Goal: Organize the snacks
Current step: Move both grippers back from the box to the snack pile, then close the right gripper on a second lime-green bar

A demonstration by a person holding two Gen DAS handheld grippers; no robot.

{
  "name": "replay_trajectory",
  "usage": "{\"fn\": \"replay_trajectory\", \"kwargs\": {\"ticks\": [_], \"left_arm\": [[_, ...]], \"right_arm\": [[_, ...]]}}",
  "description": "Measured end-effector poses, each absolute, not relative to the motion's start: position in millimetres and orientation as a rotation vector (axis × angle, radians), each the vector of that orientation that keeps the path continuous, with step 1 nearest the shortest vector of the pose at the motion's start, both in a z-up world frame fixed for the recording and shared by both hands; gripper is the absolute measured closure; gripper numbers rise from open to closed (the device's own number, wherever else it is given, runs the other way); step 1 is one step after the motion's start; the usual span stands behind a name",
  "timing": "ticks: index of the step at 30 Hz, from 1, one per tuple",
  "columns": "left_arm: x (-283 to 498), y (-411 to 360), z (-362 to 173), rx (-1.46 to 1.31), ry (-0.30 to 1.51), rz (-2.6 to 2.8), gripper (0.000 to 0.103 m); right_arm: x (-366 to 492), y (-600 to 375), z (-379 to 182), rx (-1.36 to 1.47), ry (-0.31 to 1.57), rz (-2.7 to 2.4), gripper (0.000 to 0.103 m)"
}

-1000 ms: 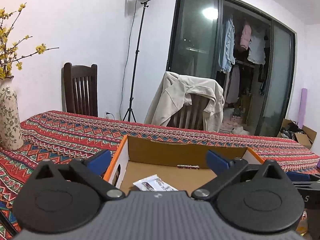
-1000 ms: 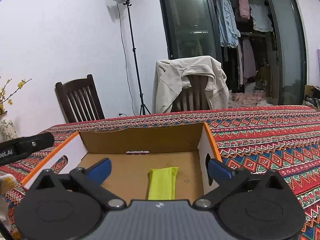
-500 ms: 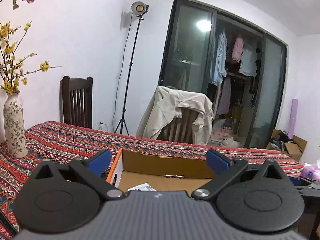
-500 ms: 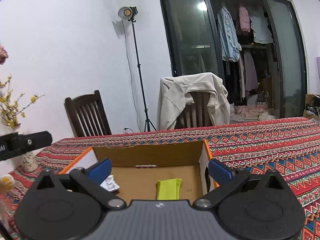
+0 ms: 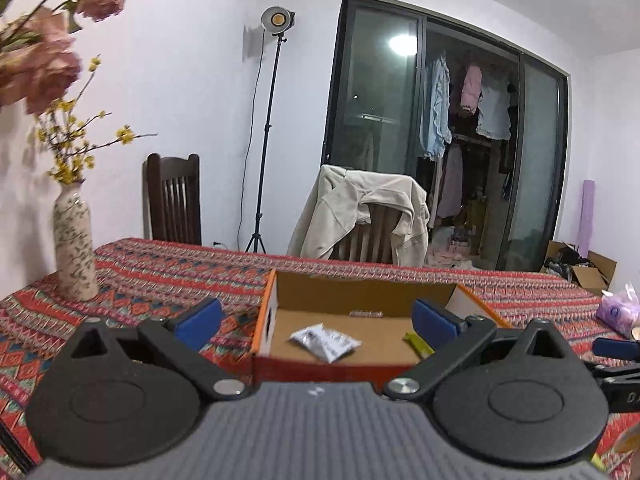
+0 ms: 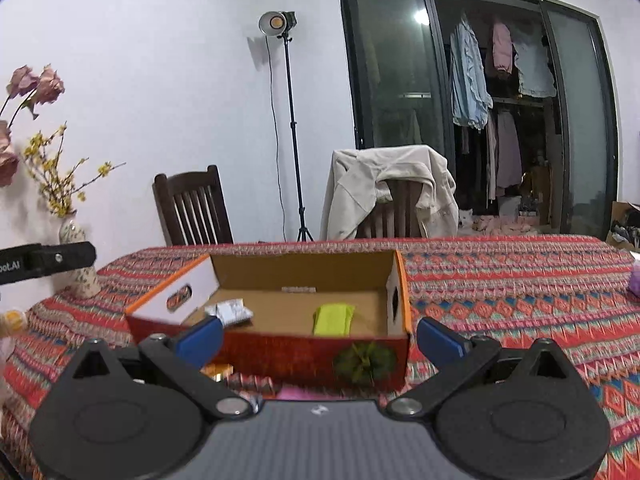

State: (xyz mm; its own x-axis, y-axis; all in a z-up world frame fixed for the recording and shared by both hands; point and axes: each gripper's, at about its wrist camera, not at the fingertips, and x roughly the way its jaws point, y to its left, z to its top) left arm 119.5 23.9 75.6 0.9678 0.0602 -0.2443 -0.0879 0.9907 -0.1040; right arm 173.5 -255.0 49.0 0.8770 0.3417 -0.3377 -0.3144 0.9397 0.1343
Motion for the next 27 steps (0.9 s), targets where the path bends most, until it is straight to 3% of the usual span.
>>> {"fn": "replay_trajectory", "kwargs": {"ticks": [14,27], "left_arm": [[65.5,44.2,26.0,-0.137,0.347,0.081,0.0],[65.2,45.2,7.3,-0.153,0.422,0.093,0.0]], "right_arm": [[116.8,-281.1,16.4,0.08,0.46,0.338,0.0],[107.6,-280.4,2.4,0.056,0.512,0.328,0.0]]}}
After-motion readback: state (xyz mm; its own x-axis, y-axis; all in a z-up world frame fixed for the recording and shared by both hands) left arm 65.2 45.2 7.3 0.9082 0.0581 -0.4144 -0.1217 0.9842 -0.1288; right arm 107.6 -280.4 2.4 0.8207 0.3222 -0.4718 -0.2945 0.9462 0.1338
